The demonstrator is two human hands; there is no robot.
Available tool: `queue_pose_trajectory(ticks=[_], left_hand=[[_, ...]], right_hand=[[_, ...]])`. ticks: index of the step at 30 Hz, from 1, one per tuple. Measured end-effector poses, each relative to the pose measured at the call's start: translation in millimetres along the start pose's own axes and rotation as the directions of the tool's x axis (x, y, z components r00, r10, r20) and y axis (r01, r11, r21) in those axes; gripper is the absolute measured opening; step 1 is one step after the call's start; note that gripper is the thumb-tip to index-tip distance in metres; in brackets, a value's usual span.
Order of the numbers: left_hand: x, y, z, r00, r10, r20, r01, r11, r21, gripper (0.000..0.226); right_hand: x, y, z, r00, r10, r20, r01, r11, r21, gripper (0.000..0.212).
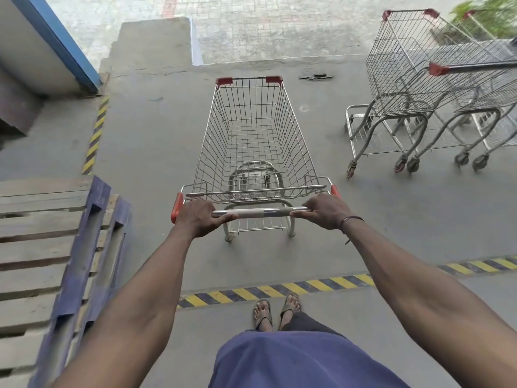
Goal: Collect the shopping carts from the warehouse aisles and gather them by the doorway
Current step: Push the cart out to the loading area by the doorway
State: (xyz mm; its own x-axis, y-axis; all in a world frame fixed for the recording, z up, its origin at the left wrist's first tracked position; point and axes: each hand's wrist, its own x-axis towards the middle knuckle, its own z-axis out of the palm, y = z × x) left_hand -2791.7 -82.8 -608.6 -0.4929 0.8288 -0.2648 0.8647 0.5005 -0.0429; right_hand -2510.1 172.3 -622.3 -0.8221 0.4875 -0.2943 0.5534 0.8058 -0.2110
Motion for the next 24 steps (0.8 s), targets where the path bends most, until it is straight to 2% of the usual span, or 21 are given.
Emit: queue_pose_trajectory(ticks=[9, 11, 13, 15, 19, 20, 24], left_hand=[[3.6, -8.9, 4.8, 0.999, 0.035, 0.026, -0.034, 0.999, -0.038, 0.106], [8.0, -13.1, 8.7, 0.998, 0.051, 0.047, -0.046, 0.993, -0.11, 0.105], [11.1, -11.4, 4.3, 0.996, 0.065, 0.054, -0.049, 0.967, -0.251, 0.099], [16.8, 0.9, -11.1, 0.995, 0.099, 0.015, -0.086, 0.924, -0.373, 0.093], [42.7, 47.2, -42.4, 0.978, 0.178, -0.112, -0.21, 0.857, -0.47, 0.071], [50.7, 61.0, -49.6, 0.97, 0.199, -0.137, -0.241, 0.84, -0.486, 0.067], [81.6, 124.3, -75.8, 0.931, 0.297, -0.214, -0.365, 0.788, -0.496, 0.06]], right_hand=[[-5.6, -6.0, 4.0, 1.0, 0.008, -0.008, -0.008, 0.999, 0.049, 0.082], [-4.9, -4.2, 5.2, 1.0, -0.007, -0.011, 0.008, 0.998, 0.057, 0.082], [-3.5, -1.5, 5.7, 0.999, -0.038, -0.021, 0.039, 0.996, 0.079, 0.086], [-4.3, 2.4, 2.5, 0.995, -0.084, -0.053, 0.09, 0.989, 0.117, 0.084], [-10.7, 17.8, -19.5, 0.975, -0.119, -0.189, 0.16, 0.961, 0.224, 0.053], [-12.9, 25.6, -27.3, 0.969, -0.087, -0.23, 0.145, 0.958, 0.247, 0.051], [-26.7, 75.5, -51.6, 0.951, 0.063, -0.303, 0.02, 0.965, 0.263, 0.066]])
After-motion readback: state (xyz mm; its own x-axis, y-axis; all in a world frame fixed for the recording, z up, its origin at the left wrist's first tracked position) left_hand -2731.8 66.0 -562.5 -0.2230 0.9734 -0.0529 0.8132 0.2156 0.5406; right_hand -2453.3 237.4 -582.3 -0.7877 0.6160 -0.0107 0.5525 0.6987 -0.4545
